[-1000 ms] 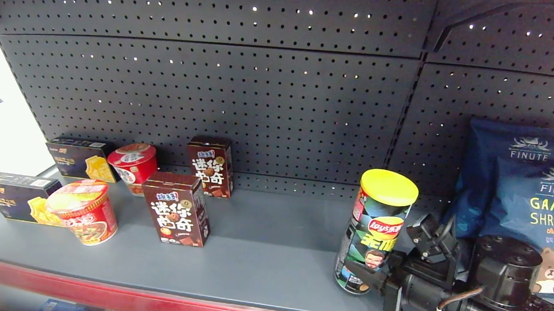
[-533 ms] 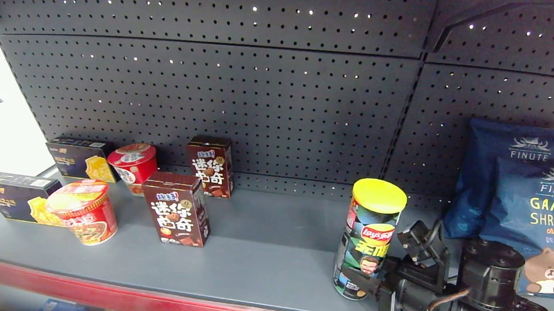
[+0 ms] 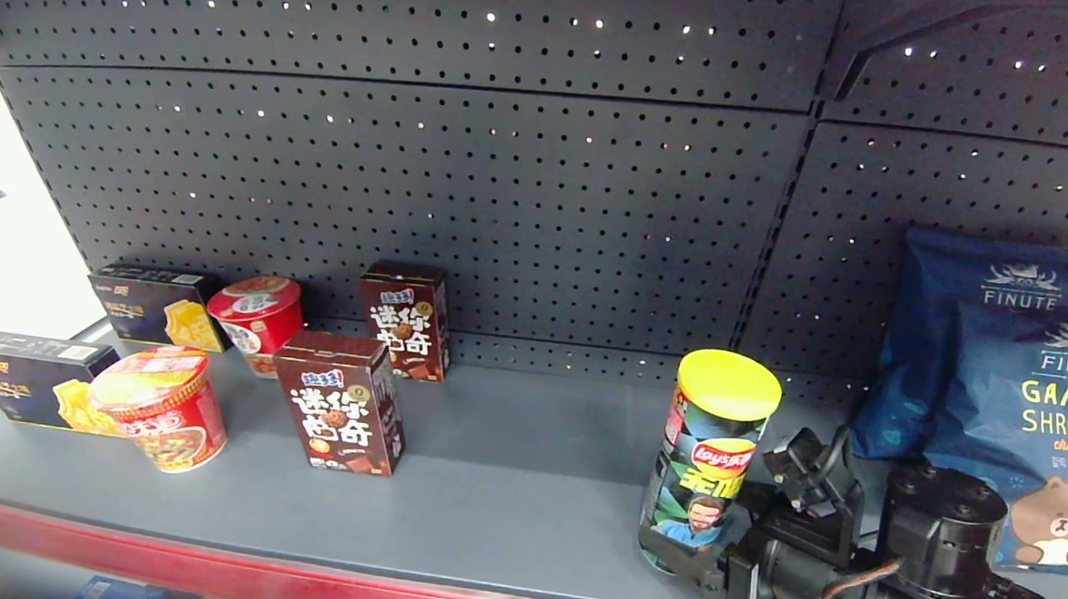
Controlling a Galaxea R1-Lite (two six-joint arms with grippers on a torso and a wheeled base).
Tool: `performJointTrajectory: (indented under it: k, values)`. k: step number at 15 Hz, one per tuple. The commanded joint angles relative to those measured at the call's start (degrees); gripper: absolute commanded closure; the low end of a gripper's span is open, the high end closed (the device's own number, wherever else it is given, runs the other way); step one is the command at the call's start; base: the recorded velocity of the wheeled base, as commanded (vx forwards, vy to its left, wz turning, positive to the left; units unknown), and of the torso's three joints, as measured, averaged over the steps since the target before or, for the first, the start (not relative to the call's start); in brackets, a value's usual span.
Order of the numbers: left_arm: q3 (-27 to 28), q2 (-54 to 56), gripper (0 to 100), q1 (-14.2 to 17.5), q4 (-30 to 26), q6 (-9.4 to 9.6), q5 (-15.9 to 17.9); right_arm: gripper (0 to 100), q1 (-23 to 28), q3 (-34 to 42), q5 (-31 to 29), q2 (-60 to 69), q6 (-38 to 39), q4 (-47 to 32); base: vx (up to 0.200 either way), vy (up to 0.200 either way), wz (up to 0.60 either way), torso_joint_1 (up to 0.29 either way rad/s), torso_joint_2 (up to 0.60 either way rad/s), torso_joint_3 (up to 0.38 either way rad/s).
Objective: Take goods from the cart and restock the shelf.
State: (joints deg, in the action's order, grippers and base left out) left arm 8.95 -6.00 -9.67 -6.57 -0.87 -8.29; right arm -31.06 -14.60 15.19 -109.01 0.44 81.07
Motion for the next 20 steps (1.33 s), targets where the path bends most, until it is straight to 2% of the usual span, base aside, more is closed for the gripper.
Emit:
performJointTrajectory:
  k: [1, 7, 15, 17, 20]
  values:
    - [-0.1, -0.1, 100, 0.0, 0.0, -0.01, -0.1, 0, -0.1, 0.9, 0.0, 0.8, 0.0, 0.0, 0.000, 0.000, 0.00, 0.000, 0.00, 0.000]
    - [0.0, -0.1, 100, 0.0, 0.1, -0.01, -0.1, 0, -0.8, 5.7, 0.3, 5.0, 0.0, 0.0, 0.000, 0.000, 0.00, 0.000, 0.00, 0.000]
    - [0.3, -0.1, 100, 0.0, 0.2, -0.01, -0.7, 0, -3.9, 6.8, 0.1, 6.3, 0.3, 0.1, 0.000, 0.000, 0.00, 0.000, 0.00, 0.000]
    - [0.4, -0.1, 100, 0.0, 0.2, -0.01, -0.7, 0, -3.8, 7.5, -0.1, 6.2, 0.0, 0.1, 0.000, 0.000, 0.00, 0.000, 0.00, 0.000]
    - [0.2, -0.1, 100, 0.0, 0.2, -0.01, -0.8, 0, -0.6, 10.0, 0.0, 7.8, -0.1, 0.1, 0.000, 0.000, 0.00, 0.000, 0.00, 0.000]
